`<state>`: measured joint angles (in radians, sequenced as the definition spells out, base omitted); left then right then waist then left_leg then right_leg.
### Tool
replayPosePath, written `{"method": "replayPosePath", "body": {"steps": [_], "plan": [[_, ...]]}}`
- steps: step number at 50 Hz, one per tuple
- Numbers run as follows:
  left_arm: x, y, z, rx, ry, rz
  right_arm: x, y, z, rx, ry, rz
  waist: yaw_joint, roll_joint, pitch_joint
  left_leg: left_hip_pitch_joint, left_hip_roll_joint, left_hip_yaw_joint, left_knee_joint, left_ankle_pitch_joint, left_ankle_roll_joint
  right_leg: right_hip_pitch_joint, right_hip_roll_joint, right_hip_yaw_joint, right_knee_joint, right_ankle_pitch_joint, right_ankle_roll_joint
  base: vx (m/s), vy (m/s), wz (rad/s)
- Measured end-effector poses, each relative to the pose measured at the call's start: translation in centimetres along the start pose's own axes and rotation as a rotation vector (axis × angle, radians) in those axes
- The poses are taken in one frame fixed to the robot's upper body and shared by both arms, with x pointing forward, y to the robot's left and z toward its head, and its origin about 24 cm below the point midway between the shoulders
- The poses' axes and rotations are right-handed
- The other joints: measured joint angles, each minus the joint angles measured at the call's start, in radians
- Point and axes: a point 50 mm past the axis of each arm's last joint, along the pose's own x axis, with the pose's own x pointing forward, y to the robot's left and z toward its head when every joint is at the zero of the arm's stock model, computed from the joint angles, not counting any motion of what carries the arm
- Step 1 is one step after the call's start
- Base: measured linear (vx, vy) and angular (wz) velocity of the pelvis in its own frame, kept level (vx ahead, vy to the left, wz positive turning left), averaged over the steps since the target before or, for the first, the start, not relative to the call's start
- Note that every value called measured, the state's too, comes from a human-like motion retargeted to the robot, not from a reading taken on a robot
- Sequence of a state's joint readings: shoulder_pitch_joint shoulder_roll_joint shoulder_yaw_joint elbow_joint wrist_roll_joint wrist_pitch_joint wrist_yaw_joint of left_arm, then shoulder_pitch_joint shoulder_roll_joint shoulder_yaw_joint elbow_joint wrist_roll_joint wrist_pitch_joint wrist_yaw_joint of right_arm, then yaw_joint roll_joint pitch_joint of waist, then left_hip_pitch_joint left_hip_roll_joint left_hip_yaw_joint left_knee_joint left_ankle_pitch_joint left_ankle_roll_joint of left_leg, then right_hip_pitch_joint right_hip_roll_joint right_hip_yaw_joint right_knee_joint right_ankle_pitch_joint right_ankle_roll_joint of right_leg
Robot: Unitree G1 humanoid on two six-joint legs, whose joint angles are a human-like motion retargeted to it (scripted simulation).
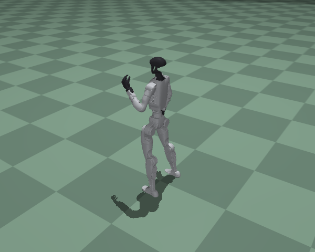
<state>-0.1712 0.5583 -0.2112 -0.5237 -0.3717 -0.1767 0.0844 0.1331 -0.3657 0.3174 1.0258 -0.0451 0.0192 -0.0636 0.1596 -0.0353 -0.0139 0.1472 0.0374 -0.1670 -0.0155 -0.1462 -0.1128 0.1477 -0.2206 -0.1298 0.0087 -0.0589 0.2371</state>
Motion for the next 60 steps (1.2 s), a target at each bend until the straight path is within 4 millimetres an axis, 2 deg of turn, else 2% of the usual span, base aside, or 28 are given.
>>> {"method": "replayPosePath", "body": {"steps": [5, 9, 16, 21, 23, 25, 30, 33, 36, 40, 45, 47, 50, 52, 55, 57, 60], "plan": [[0.3, 0.4, -0.9, 0.063, 0.025, 0.028, 0.2, -0.6, 1.4, -0.039, -0.052, -0.018, 0.001, -0.003, 0.005, -0.003, 0.003, -0.002, 0.001, 0.003, -0.001, -0.001, 0.003, -0.001, 0.001, 0.0, 0.002, 0.0, 0.0, 0.0], [-0.2, 1.1, -2.9, 0.157, 0.118, 0.052, 0.2, -1.0, 2.2, -0.031, -0.092, -0.046, -0.003, -0.007, 0.013, -0.012, 0.005, 0.004, 0.005, 0.002, -0.001, -0.015, 0.004, -0.002, 0.011, -0.004, 0.0, 0.0, 0.0, 0.0], [-2.7, 3.1, -7.8, 0.403, 0.369, 0.079, 0.1, -1.1, 2.3, -0.044, -0.115, -0.087, -0.019, -0.01, 0.029, -0.04, 0.012, -0.004, -0.007, 0.02, -0.009, -0.038, 0.012, -0.001, -0.005, 0.011, 0.007, 0.0, 0.0, 0.0], [-3.3, 4.6, -8.9, 0.395, 0.433, 0.149, -0.1, -0.8, 1.9, -0.073, -0.119, -0.09, -0.027, -0.018, 0.06, -0.069, 0.015, -0.01, -0.012, 0.032, -0.011, -0.063, 0.016, -0.005, -0.01, 0.02, 0.011, -0.04, -0.01, 0.05], [-3.0, 5.3, -8.9, 0.399, 0.432, 0.178, -0.2, -0.7, 1.7, -0.068, -0.121, -0.082, -0.023, -0.025, 0.075, -0.092, 0.011, 0.0, 0.006, 0.027, 0.002, -0.092, 0.01, -0.009, 0.017, 0.006, -0.015, -0.08, -0.02, 0.05], [-2.4, 5.9, -9.0, 0.416, 0.428, 0.198, -0.2, -0.5, 1.8, -0.062, -0.118, -0.09, -0.024, -0.028, 0.104, -0.099, 0.017, -0.017, -0.013, 0.046, -0.01, -0.088, 0.018, -0.009, -0.015, 0.032, 0.015, -0.1, -0.04, 0.14], [-0.5, 7.8, -10.0, 0.566, 0.471, 0.186, -0.2, -0.6, 2.7, -0.071, -0.164, -0.093, -0.022, -0.036, 0.183, -0.168, 0.02, -0.028, -0.021, 0.078, -0.006, -0.156, 0.023, -0.011, -0.015, 0.057, 0.018, -0.16, -0.03, 0.13], [1.3, 9.1, -10.7, 0.726, 0.496, 0.139, -0.5, -1.2, 4.3, -0.078, -0.251, -0.11, -0.024, -0.039, 0.269, -0.226, 0.022, -0.04, -0.021, 0.104, -0.005, -0.216, 0.025, -0.016, -0.004, 0.073, 0.013, -0.25, -0.04, 0.2], [3.5, 10.6, -11.0, 0.916, 0.516, 0.104, -1.1, -2.4, 6.7, -0.075, -0.381, -0.147, -0.037, -0.037, 0.383, -0.296, 0.025, -0.055, -0.023, 0.136, -0.008, -0.286, 0.028, -0.025, 0.012, 0.09, 0.004, -0.3, -0.03, 0.26], [6.6, 13.8, -10.4, 1.122, 0.569, 0.156, -2.7, -4.8, 10.5, -0.036, -0.583, -0.212, -0.079, -0.029, 0.533, -0.419, 0.031, -0.082, -0.033, 0.189, -0.023, -0.413, 0.033, -0.04, 0.033, 0.118, -0.013, -0.33, -0.02, 0.32], [6.2, 18.7, -9.9, 1.168, 0.776, 0.37, -4.9, -6.8, 13.0, 0.022, -0.749, -0.258, -0.173, -0.028, 0.534, -0.676, 0.038, -0.114, -0.053, 0.267, -0.05, -0.669, 0.041, -0.052, 0.034, 0.18, -0.029, -0.26, 0.03, 0.24], [5.4, 20.4, -9.6, 1.147, 0.902, 0.455, -5.2, -7.6, 13.1, 0.051, -0.71, -0.33, -0.205, -0.029, 0.534, -0.753, 0.044, -0.111, -0.072, 0.302, -0.092, -0.746, 0.045, -0.046, 0.008, 0.249, -0.005, -0.2, 0.05, -0.07], [5.2, 22.3, -8.0, 1.058, 0.947, 0.625, -6.1, -8.2, 13.9, 0.061, -0.755, -0.363, -0.253, -0.041, 0.534, -0.886, 0.041, -0.109, -0.072, 0.335, -0.1, -0.884, 0.044, -0.032, 0.005, 0.291, -0.007, -0.16, 0.07, -0.07], [6.8, 23.0, -6.3, 1.032, 0.911, 0.66, -6.5, -8.1, 14.7, 0.03, -0.786, -0.33, -0.279, -0.056, 0.534, -1.015, 0.027, -0.093, -0.029, 0.334, -0.115, -1.021, 0.033, -0.018, 0.048, 0.296, 0.003, -0.14, 0.08, -0.1], [8.7, 23.0, -4.3, 1.056, 0.795, 0.727, -6.8, -8.0, 14.8, 0.038, -0.798, -0.361, -0.304, -0.062, 0.534, -1.121, 0.028, -0.081, -0.072, 0.386, -0.095, -1.145, 0.035, 0.014, 0.01, 0.356, -0.006, -0.07, 0.05, -0.15], [9.9, 23.1, -2.9, 1.217, 0.783, 0.638, -7.1, -7.5, 15.0, 0.055, -0.83, -0.324, -0.32, -0.065, 0.534, -1.282, 0.018, -0.063, 0.096, 0.302, -0.141, -1.286, 0.033, 0.004, 0.132, 0.309, 0.025, 0.0, 0.0, 0.0], [12.0, 22.7, -0.8, 1.395, 0.682, 0.588, -7.3, -7.7, 15.2, 0.079, -0.851, -0.314, -0.34, -0.048, 0.534, -1.42, 0.02, -0.065, 0.133, 0.311, -0.149, -1.413, 0.046, 0.0, 0.139, 0.336, 0.025, -0.07, -0.01, -0.03]]}}
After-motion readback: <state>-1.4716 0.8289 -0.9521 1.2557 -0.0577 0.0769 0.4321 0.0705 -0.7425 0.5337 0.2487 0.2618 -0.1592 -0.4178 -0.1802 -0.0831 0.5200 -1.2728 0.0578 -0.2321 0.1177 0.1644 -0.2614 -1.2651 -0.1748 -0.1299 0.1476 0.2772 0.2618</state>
